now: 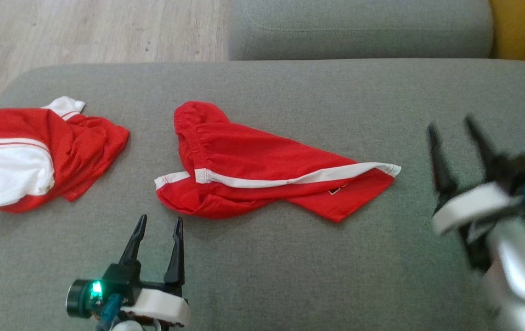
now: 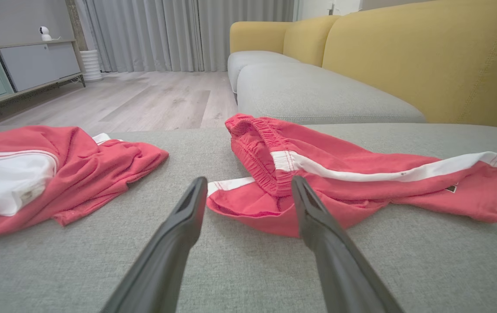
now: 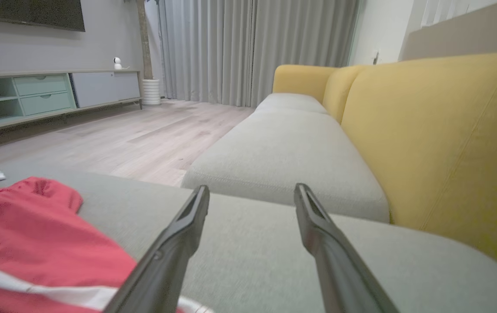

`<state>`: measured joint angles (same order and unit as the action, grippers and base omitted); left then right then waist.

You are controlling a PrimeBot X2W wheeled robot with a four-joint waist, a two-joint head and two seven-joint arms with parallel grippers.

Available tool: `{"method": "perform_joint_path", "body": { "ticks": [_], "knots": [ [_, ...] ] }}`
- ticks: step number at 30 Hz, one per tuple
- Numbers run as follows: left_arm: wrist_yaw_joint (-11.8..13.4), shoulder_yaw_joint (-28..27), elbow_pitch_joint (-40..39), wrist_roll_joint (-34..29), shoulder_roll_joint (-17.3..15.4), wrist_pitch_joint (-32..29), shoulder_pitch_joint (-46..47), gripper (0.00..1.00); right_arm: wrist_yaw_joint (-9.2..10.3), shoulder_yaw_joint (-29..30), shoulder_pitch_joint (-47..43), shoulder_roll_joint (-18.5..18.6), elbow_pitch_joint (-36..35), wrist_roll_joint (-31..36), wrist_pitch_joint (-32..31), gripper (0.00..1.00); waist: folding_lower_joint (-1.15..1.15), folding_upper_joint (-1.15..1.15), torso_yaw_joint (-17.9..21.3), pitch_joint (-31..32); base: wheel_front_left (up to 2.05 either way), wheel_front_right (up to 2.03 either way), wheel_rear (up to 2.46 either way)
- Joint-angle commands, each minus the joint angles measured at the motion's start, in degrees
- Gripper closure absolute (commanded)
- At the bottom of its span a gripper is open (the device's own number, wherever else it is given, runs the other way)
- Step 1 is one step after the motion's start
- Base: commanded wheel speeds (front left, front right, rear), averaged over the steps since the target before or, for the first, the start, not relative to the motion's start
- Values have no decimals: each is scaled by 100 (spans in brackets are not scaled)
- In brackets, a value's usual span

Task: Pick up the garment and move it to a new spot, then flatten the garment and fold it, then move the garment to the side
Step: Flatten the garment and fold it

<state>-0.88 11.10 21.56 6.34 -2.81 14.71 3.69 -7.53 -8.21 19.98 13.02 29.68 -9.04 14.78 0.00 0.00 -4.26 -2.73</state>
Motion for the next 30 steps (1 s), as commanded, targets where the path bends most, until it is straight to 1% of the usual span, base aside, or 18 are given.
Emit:
{"method": "perform_joint_path", "body": {
  "ticks": [1,5,8,13,19,22,28,29,30],
  "knots": [
    [58,-199,-173,-52,-7,29,233,0,4,-23,-92,-86,-216,96,21,0,0,0,-6,30,0,0,0],
    [143,-270,-164,-118,-7,29,146,0,4,334,-612,-592,-337,457,22,0,0,0,-33,148,0,0,0],
    [185,-334,-188,-165,-7,29,51,0,4,440,-886,-795,-324,547,22,0,0,0,-42,212,0,0,0],
    [226,-421,-233,-185,-7,29,-129,0,4,536,-1138,-959,-271,550,22,0,0,0,-34,281,0,0,0],
    [203,-408,-226,-132,-7,29,-175,0,4,452,-1170,-1006,-212,523,22,0,0,0,-3,275,0,0,0],
    [89,-362,-196,-88,-7,29,-39,0,4,403,-1109,-1010,-203,512,22,0,0,0,21,213,0,0,0],
    [-370,-309,195,237,-7,29,676,0,4,261,-941,-1013,-193,455,22,0,0,0,96,-121,0,0,0],
    [-370,-309,195,237,-7,29,676,0,4,261,-941,-1013,-193,455,22,0,0,0,96,-121,0,0,0],
    [-433,-302,293,333,-7,29,836,0,4,231,-895,-1013,-196,452,22,0,0,0,113,-197,0,0,0]
  ]
}}
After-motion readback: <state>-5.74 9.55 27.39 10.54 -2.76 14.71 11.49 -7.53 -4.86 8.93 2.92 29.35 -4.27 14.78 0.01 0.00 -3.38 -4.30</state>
